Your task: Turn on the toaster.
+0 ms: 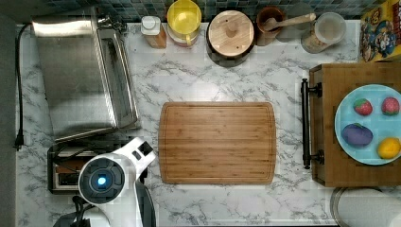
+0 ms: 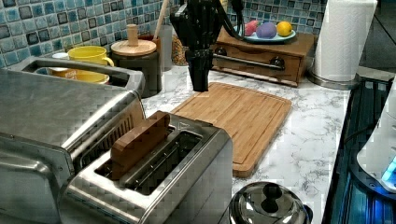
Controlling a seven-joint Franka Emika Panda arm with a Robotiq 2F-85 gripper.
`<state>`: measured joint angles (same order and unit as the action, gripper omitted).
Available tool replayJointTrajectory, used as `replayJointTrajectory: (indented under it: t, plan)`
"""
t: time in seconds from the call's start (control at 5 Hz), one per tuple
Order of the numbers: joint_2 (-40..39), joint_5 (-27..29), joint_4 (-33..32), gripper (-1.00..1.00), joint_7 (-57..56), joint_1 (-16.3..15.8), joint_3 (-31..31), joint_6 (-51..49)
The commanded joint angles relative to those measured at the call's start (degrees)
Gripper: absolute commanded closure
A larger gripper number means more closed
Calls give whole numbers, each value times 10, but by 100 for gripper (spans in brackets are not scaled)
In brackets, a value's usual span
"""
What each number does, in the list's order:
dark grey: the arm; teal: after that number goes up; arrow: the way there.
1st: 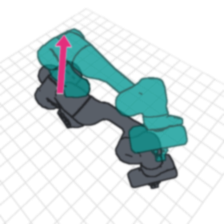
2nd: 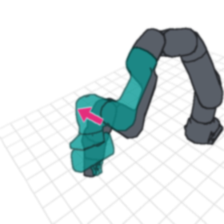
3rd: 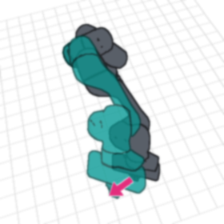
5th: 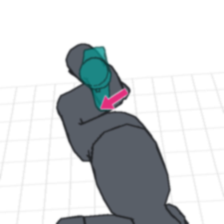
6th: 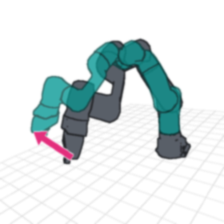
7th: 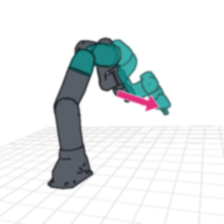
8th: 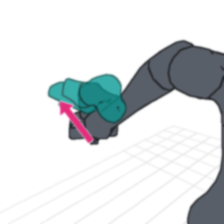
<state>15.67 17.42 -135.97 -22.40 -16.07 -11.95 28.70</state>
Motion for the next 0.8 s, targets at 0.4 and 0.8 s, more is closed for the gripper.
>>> replayJointTrajectory:
  t: [0.4, 0.8]
  plan:
    - [-47, -59, 20, 100, 75, 19, -30, 29]
    - [-69, -33, 23, 100, 55, 9, -24, 39]
